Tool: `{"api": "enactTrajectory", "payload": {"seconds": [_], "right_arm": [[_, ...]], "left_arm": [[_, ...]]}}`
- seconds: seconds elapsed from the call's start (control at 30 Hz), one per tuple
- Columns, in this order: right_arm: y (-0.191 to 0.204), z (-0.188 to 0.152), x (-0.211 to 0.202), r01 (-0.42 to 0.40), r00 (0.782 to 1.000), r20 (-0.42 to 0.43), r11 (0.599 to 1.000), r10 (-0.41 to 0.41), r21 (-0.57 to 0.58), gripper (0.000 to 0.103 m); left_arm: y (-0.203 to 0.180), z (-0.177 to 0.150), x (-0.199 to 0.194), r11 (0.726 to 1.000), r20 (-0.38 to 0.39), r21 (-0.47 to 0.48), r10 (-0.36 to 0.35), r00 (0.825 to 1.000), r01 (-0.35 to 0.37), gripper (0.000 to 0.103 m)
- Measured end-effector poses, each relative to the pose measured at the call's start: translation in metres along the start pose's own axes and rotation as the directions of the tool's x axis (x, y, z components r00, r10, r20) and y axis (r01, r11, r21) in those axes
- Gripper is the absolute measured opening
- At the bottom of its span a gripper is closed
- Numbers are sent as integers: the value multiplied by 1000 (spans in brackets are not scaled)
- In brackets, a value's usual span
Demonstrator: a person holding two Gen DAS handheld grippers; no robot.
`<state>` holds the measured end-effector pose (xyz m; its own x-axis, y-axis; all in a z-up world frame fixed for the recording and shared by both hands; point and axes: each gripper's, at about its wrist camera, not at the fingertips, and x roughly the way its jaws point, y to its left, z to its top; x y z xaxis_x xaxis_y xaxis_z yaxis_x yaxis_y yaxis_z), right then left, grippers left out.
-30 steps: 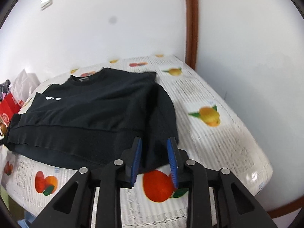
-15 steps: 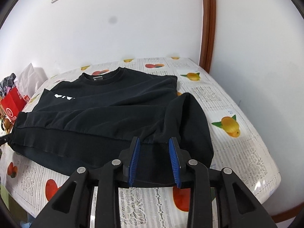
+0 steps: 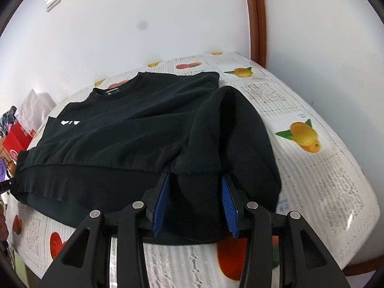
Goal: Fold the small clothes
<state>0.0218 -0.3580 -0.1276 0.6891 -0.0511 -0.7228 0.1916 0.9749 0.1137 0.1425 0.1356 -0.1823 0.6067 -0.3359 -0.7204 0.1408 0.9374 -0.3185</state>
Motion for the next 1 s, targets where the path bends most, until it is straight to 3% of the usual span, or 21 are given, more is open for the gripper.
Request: {"api": "enactTrajectory", "payload": {"seconds": [0.03, 0.07, 0.1, 0.17, 0.37, 0.57, 0.8, 1.0], "right_arm": [[2, 1, 1, -2, 1000, 3, 1000, 2, -1, 38], [4, 2, 2, 5, 1000, 5, 1000, -5, -5, 36], [5, 3, 2, 15, 1000, 9, 1000, -15, -11, 27], [7, 6, -4, 4, 999, 32, 1000, -3, -21, 17], [2, 38, -35, -101, 986, 136, 995, 98, 18, 14], [12, 79, -41, -105, 975, 198, 994, 100, 15, 14], [14, 117, -7, -101, 981, 167, 994, 94, 34, 14], [12, 126, 41, -61, 993, 105, 998, 58, 24, 14]], "left_arm": [[-1, 1, 0, 1000, 2, 4, 8, 1000, -8, 33], [-3, 2, 0, 1000, 6, 9, 12, 1000, -12, 21], [-4, 3, -3, 1000, 24, 17, 11, 1000, -11, 11], [-6, 8, -12, 999, 56, 40, -6, 998, 4, 9], [-10, 37, -35, 997, 126, 30, -69, 990, 66, 8], [-11, 76, -33, 996, 162, 4, -92, 982, 93, 8], [-7, 107, 2, 997, 112, -24, -65, 992, 68, 9], [3, 117, 45, 999, 44, -33, -12, 999, 14, 11]]}}
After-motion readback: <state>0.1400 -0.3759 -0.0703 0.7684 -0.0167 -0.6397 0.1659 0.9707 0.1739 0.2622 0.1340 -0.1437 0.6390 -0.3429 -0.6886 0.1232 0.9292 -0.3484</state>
